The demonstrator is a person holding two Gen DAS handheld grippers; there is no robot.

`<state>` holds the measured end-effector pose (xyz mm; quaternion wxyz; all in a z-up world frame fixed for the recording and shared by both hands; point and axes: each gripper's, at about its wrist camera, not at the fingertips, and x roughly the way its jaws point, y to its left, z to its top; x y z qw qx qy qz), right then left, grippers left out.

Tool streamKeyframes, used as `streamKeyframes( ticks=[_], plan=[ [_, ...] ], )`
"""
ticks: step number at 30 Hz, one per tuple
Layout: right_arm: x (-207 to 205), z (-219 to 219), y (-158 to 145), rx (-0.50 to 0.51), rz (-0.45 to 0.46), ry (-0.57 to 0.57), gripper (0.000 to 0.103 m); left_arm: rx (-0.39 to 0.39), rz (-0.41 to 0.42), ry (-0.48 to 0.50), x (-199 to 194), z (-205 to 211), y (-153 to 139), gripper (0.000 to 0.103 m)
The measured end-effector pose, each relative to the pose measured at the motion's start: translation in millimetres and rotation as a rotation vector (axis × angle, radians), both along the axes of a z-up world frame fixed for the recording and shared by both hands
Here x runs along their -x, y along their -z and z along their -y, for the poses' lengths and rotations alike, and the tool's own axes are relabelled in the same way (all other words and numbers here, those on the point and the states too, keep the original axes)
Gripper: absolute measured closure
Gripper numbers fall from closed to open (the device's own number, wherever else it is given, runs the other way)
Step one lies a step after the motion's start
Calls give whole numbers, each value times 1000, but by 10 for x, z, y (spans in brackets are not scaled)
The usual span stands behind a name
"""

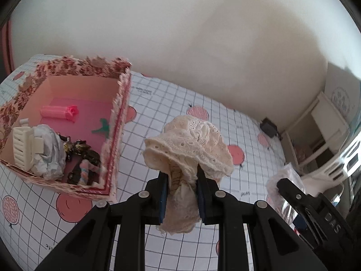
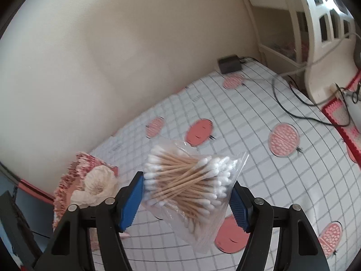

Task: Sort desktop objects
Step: 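Lift and carry the lace fabric with left while right carries the swab bag to the box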

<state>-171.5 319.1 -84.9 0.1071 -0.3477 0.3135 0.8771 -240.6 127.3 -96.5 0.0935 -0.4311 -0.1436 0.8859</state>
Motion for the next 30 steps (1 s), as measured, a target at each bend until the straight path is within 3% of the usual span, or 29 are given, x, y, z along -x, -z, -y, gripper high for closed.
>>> streamKeyframes(
  ticks=[7, 13, 30],
  plan=[
    [12, 313, -246, -13, -147, -63, 31, -15, -69, -3, -67, 183, -207, 80],
    [29, 570, -402, -59, -215, -114, 31, -23, -105, -39, -126, 395, -330, 80],
    [174, 1055, -442, -69, -223, -211, 31, -32, -141, -165, -192, 996, -455, 80]
  ],
)
